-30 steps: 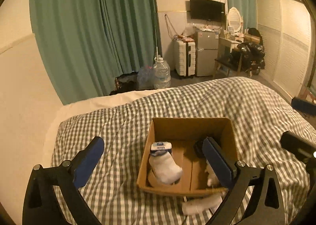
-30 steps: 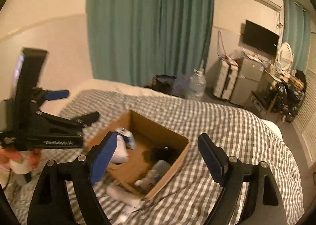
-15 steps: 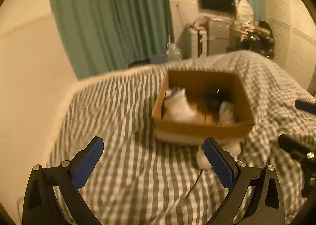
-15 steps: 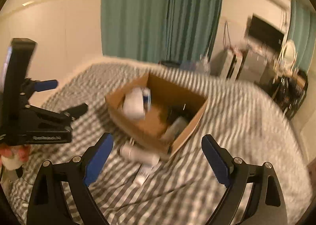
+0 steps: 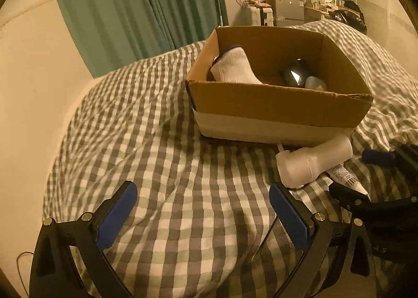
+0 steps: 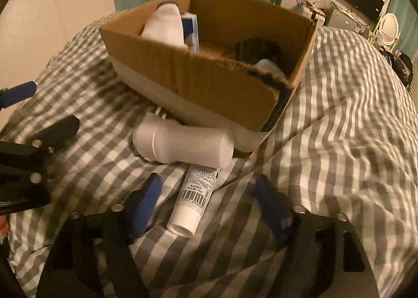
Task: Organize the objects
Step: 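Move right tool to the white tube and close on it, then grasp the white bottle with left tool while right tool lifts the tube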
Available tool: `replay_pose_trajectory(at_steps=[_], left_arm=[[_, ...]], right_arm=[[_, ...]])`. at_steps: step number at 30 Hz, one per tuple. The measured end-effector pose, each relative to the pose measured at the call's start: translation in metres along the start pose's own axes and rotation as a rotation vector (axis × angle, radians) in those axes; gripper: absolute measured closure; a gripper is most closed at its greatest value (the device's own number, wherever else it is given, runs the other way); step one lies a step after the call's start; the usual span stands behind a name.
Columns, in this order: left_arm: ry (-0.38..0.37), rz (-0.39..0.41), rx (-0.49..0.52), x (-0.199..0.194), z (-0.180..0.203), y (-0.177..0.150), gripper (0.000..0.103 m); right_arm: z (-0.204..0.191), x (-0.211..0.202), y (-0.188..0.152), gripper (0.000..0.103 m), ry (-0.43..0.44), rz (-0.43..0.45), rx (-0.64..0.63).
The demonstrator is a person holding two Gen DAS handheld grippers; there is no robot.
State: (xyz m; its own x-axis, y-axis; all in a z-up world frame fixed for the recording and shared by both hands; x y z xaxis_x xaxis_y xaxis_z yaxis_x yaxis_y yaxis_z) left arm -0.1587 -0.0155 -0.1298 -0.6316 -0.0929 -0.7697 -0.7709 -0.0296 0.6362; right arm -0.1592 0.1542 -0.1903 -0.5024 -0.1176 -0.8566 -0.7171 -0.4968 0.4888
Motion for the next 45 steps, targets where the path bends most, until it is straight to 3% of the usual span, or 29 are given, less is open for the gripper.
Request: replay_pose_trajectory(at_steps=[3,8,11,18,25,30,37,45], left_arm=[[-0.014,-0.021,-0.021,0.005,-0.003,-0.001,0.0],[-0.02,-0.037,-0.038,0.007,-0.005,-0.003,0.0],[0.0,-0.041,-0.033,0.009,-0.004,-0.005,0.0],[0.032,-0.045,0.001,0.011,0.005,-0.006,0.0],[-0.031,-0.035,0.081,0.012,0.039,-0.002,0.0],[-0.082,-0.053,0.128,0.026,0.067,0.001,0.0],[-0.115,-0.118,0.097,0.046,0.069,0.0,0.0],[-0.203,-0.18,0.074,0.065,0.082,0.006,0.0]], right_arm=[[-0.001,0.002,0.0,0.042,0.007,-0.011,-0.003],[-0.005,0.005,-0.004,0.069,0.027,-0.036,-0.02],[-0.004,0.0,-0.006,0.076,0.035,-0.031,-0.029],[0.008,-0.04,-0.014,0.078,0.036,0.044,-0.024],[0.042,-0.073,-0.031,0.078,0.011,0.091,0.022],[0.051,-0.057,-0.031,0.078,0.021,0.054,0.022],[0.044,-0.024,-0.021,0.076,0.032,-0.023,-0.031],[0.047,-0.032,-0.022,0.077,0.058,0.023,-0.017]])
Point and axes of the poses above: each gripper's, at about its wrist camera, not at the fingertips, and x roughly the way its jaws point, z to its right, y to its top, the point moved 2 cm from there along x, roughly the way its jaws point, and after that the axes turned 11 degrees about -x, right-handed, at the moved point
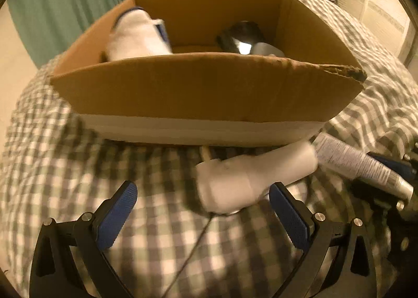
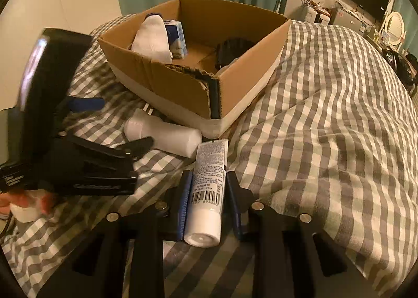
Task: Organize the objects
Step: 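Grasp the white bottle with left tool while right tool lifts the tube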
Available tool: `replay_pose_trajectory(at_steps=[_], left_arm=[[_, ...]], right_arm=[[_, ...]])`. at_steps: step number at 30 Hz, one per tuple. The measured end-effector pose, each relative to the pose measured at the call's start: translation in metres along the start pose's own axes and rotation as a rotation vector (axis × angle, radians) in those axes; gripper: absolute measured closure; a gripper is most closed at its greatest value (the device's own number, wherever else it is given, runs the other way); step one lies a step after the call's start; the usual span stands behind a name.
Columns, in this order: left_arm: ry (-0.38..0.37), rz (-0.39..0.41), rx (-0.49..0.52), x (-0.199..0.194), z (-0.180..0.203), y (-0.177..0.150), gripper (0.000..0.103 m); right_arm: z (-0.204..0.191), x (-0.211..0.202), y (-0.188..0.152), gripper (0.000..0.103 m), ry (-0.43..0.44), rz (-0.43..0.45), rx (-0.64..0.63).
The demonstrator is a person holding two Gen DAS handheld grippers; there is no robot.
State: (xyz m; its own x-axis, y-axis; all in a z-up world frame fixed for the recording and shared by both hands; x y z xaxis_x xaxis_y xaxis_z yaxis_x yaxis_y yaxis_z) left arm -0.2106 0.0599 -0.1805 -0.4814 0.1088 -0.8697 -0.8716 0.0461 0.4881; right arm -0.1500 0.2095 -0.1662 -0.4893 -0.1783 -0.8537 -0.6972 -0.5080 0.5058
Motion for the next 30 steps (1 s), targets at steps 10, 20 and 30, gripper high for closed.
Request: replay_pose_trajectory(at_steps=[10,20,30], left_arm=[[-0.162,-0.076,0.014,0.029,0.023,0.006,0.007],[-0.126,-0.007,0.084,-0.01,0.019,-0.005,0.042],[-0.029,0.11,0.145,-0.065,0.016,-0.021,0.044]], right_arm=[[0.001,-0.005,-0.002,0.078,0.007,0.017,0.013],[0.0,-0.022,-0.009,0.079,-0.016,0.039,0.022],[-0.003,-0.049,-0.016,0.079,-0.053,0.075,0.023]])
Point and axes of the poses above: each gripper's, at about its wrist camera, not at the fingertips, and x roughly the way its jaws point, z to its right, y to its top, the point moved 2 cm from there along x, roughly the way its jaws point, and after that the axes turned 11 degrees about -x, right-handed, at the moved point
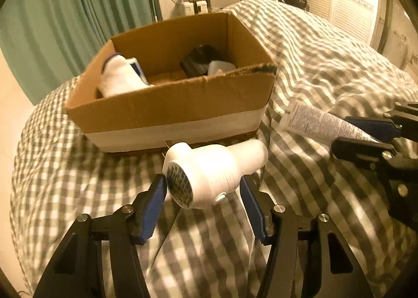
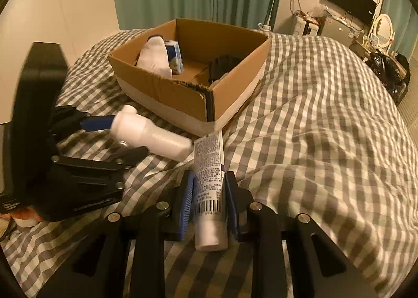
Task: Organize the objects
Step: 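Grasp the white bottle with left tool while right tool lifts the tube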
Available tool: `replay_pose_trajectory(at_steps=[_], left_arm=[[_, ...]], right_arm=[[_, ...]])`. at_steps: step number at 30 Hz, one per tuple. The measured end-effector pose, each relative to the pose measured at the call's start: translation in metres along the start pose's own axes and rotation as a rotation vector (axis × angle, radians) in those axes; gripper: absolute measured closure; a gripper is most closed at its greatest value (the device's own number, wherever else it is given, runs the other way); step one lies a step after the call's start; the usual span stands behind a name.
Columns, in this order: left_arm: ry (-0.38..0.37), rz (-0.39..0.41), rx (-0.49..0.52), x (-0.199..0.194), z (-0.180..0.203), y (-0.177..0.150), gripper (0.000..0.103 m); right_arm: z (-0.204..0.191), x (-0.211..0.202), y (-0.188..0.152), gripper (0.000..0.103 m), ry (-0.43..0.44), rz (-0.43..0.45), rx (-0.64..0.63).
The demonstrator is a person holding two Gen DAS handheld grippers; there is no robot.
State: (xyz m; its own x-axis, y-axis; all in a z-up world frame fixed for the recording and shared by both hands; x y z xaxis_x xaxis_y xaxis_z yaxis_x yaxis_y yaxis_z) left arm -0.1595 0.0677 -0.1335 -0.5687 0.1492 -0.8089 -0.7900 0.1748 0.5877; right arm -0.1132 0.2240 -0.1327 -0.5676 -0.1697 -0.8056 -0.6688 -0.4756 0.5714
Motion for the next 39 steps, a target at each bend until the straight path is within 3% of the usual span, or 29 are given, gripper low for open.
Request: replay_pose_trajectory(at_steps=[4,12,14,16,20,23,26,28,31,37,39], left_arm=[[0.018,-0.011,-0.027,-0.016,-0.002,-0.002,0.045],[0.034,0.054,-0.1,-0.058,-0.029,-0.017,0.047],[0.042,0.075,-0.11,-0.067,-0.032,-0.012,0.056],[0.045,0.093,-0.117,-0.075,-0.035,-0.005,0.08],[0.019,0.115,-0.138,-0.085,-0.044,0.008,0.081],[0.0,0.088,-0.159,-0.076,-0.049,0.01,0.081],[0.008,0.045,-0.22,-0.055,-0.053,0.008,0.074],[0.039,0.008,-0.267,-0.036,-0.056,0.008,0.051],[0.045,-0.037,-0.313,-0.01,-0.054,0.006,0.033],[-0.016,-0.117,-0.346,0.031,-0.034,0.013,0.027],[-0.004,-0.14,-0.324,0.043,-0.026,0.013,0.027]], right_arm=[[-0.002,-0.012,0.005,0.079,-0.021,0.026,-0.006],[-0.016,-0.04,0.018,0.079,-0.042,0.08,-0.058],[-0.021,-0.047,0.024,0.079,-0.048,0.097,-0.075],[-0.026,-0.054,0.032,0.08,-0.062,0.116,-0.103],[-0.032,-0.067,0.055,0.08,-0.083,0.156,-0.151],[-0.033,-0.067,0.066,0.079,-0.091,0.166,-0.165],[-0.032,-0.06,0.069,0.079,-0.085,0.16,-0.158],[-0.03,-0.049,0.068,0.079,-0.071,0.141,-0.151],[-0.026,-0.03,0.064,0.079,-0.055,0.107,-0.142],[-0.008,-0.001,0.056,0.08,-0.035,0.067,-0.098],[-0.002,0.005,0.053,0.08,-0.033,0.06,-0.088]])
Point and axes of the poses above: each gripper's, at about its wrist camera, not at the fingertips, and x roughly the way its jaws point, z to its right, y to its top, the point moved 2 cm from there along x, roughly the way its jaws point, and after that the axes turned 11 degrees about -x, right-handed, at the moved point
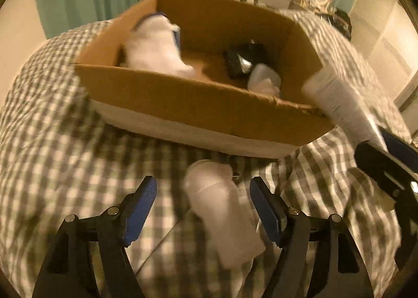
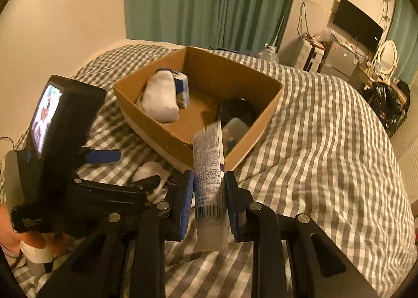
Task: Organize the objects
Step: 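Grasp the white bottle with left tool while right tool lifts the tube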
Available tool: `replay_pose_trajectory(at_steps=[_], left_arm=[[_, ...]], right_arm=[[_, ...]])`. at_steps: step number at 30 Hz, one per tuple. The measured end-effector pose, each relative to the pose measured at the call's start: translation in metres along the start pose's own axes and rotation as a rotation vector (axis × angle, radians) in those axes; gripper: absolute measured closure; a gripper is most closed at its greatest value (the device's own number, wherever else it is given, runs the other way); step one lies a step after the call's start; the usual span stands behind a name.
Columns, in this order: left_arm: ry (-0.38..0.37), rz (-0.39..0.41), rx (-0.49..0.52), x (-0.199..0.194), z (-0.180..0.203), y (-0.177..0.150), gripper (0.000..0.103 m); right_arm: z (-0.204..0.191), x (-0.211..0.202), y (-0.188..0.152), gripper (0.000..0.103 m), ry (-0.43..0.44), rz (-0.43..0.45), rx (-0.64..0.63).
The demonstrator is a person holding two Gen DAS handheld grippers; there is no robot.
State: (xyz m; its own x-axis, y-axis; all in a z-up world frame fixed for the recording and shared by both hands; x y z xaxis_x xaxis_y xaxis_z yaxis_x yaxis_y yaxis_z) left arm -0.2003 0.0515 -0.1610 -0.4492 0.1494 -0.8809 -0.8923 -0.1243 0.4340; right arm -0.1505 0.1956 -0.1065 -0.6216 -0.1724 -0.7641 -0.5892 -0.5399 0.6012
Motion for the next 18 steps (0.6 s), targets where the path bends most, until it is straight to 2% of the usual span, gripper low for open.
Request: replay_pose_trajectory(at_steps=[3,6,8,9,15,17,18], left_arm=[[0.054,-0.053,0.028,0.024,0.007,-0.005,0.027],[0.04,-0.094,0.015,0.037,0.004,-0.013,0.029],[0.019,-0.091,0.017,0.034,0.003,-0.015,0.052],[0.018,-0.093,0.022,0.032,0.003,-0.015,0.057],[0.015,-0.062,-0.005,0.007,-0.01,-0.02,0.057],[0.032,-0.019,-0.033,-0.009,-0.021,-0.02,0.057],[0.04,0.005,-0.048,-0.017,-0.027,-0.019,0.057]], right_arm=[[0.006,0.007,-0.005,0.08,0.008,-0.007,0.007],[0.01,0.011,-0.008,0.08,0.015,-0.01,0.015],[0.012,0.013,-0.01,0.081,0.02,-0.01,0.02],[0.012,0.014,-0.011,0.081,0.021,-0.011,0.021],[0.006,0.021,-0.014,0.078,0.078,-0.019,0.013],[0.001,0.026,-0.015,0.065,0.089,-0.029,-0.006],[-0.004,0.03,-0.015,0.063,0.093,-0.04,-0.019]])
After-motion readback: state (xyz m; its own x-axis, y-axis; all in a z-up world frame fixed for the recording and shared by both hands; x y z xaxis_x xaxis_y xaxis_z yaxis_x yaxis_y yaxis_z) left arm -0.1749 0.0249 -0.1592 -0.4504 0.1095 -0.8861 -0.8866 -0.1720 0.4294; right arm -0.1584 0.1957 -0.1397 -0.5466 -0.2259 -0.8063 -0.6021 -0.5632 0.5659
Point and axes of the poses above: each gripper's, at about its wrist camera, not at the fingertips, and x roughly the way its jaws point, z to its right, y to its top, the point moved 2 cm from there along x, roughly the way its jaws point, and after that the axes turned 11 degrees about -x, right-handed, at the moved point
